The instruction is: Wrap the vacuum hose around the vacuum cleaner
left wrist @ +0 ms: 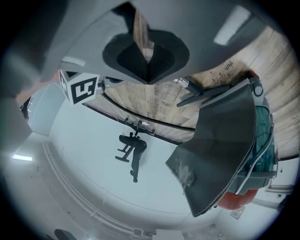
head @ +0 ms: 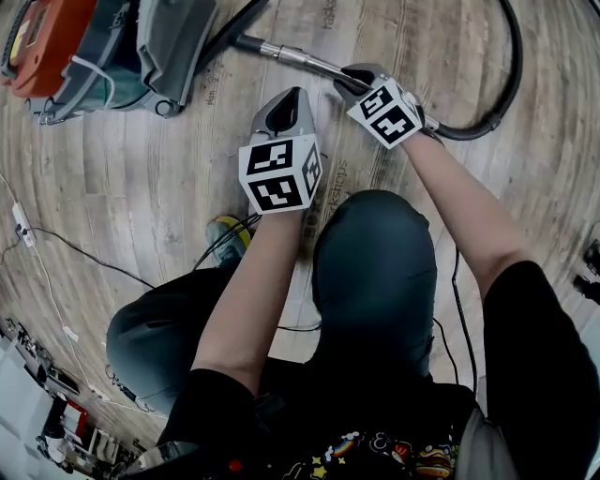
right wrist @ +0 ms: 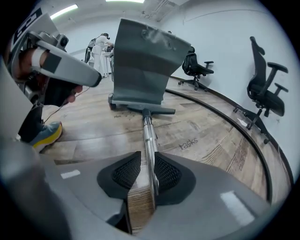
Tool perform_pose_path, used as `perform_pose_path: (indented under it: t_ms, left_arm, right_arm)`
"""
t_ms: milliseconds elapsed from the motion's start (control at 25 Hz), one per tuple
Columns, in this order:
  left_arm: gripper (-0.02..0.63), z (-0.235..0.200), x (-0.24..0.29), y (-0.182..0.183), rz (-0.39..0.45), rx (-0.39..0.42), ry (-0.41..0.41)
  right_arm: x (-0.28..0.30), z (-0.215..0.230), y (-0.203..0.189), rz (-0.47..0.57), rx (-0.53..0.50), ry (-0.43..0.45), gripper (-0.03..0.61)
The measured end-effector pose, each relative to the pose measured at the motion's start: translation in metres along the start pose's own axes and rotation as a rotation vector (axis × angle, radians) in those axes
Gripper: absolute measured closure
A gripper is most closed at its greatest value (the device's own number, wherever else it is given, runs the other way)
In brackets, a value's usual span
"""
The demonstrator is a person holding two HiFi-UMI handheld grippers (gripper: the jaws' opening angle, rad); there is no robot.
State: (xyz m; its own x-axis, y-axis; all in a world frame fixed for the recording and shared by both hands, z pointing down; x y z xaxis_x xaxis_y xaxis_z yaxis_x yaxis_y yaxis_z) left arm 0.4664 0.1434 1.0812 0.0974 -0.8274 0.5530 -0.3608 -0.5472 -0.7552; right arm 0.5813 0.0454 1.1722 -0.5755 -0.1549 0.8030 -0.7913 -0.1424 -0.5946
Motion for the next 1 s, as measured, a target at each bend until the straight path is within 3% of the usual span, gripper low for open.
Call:
perform_pose_path:
  t_ms: [360,640,1000]
  left_arm:
    - [0.612,-0.025,0.010,-0.023,-0.014,-0.084,0.025]
    - [0.612,-0.038,0.001,-0.039,-0.024,-0.119,0.028]
    - [0.612,-0.052,-0.004,-0.049,-0.034,-0.135,0.021]
  right_arm:
    - [0.056,0.011,-0.022,-0.206,-0.128,0.017,0.417]
    - [0.084,0.014,-0.029,-0.315,-0.172,0.017,0.396]
    - [0.104,0.016,-0.038,-0.358,-0.150,0.009,0.382]
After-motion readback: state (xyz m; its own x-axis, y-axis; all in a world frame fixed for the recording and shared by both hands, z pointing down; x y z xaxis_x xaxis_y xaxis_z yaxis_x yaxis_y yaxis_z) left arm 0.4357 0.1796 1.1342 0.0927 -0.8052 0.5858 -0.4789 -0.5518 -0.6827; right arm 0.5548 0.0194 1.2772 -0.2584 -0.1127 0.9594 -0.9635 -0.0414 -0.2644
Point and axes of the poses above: the fingertips, and each gripper's own axes: x forward along the fingers, z to its right, y out of its top, the point moved 7 cm from there along -x, backward along the fingers, and after that the axes turned 2 degrees about y, right-handed, at the moved point
